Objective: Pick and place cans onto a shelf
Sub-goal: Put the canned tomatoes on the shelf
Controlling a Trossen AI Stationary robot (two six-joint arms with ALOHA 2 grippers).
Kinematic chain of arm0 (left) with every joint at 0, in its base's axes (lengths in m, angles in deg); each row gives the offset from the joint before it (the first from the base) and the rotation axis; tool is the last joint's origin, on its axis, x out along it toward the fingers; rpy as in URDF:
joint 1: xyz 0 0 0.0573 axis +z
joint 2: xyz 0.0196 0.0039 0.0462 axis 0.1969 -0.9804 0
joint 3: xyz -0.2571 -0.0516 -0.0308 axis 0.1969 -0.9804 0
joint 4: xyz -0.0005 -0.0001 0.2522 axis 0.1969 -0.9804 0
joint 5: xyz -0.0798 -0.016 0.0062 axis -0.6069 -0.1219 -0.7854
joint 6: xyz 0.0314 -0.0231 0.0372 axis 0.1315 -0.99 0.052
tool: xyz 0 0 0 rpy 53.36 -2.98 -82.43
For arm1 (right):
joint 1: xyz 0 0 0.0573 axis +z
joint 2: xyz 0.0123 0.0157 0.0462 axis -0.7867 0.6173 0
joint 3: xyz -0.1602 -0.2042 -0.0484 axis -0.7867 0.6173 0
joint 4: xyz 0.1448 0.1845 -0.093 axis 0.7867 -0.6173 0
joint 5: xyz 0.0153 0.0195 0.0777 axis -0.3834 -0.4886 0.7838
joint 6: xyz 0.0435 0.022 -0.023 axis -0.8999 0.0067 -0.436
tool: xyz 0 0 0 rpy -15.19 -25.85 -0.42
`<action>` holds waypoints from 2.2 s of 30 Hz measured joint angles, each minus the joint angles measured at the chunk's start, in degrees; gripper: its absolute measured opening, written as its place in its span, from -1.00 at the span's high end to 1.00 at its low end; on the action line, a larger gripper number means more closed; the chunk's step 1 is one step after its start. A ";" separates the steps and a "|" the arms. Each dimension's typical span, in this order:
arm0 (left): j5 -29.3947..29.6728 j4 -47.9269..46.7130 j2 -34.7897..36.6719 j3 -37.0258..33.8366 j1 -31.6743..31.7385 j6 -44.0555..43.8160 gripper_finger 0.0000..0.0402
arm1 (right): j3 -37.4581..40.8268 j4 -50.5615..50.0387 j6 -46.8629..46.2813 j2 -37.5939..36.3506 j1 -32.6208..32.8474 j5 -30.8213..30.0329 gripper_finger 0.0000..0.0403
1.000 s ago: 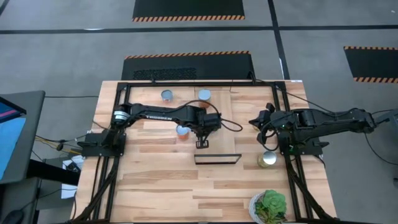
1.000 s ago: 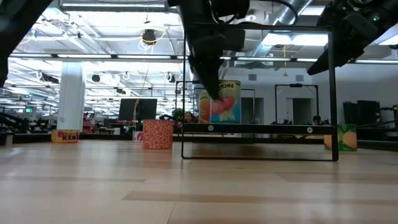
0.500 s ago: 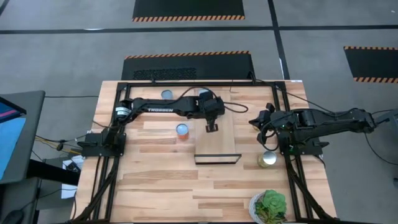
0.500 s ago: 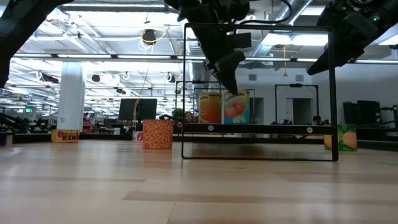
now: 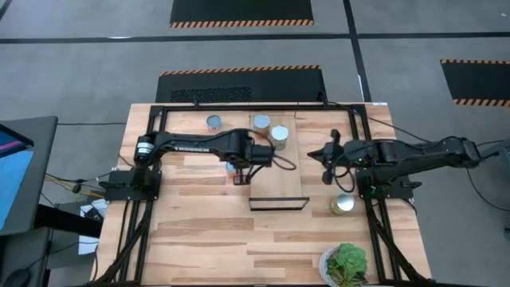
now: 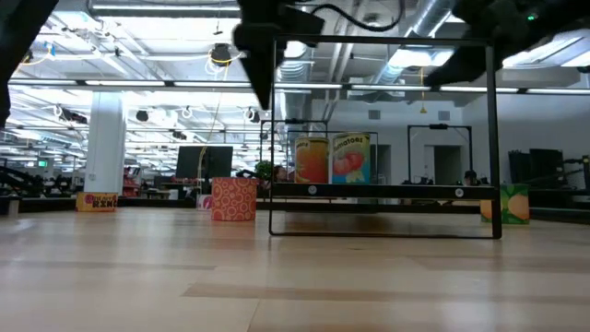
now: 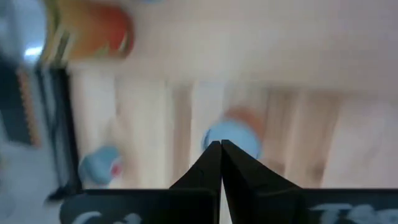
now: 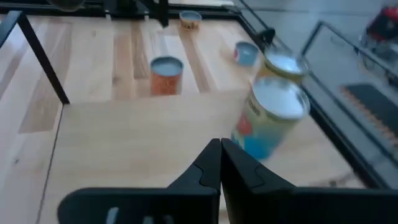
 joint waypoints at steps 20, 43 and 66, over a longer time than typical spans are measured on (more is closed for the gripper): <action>4.37 35.88 31.46 -48.08 0.84 -7.82 1.00 | -12.97 7.92 12.26 26.49 -17.38 20.57 0.86; 4.13 41.66 36.50 -56.66 1.42 -11.52 1.00 | -23.99 4.07 14.35 46.10 -14.76 13.93 0.86; 4.06 42.05 36.48 -56.66 1.39 -11.46 1.00 | -23.99 3.39 17.48 45.75 -23.58 12.81 0.86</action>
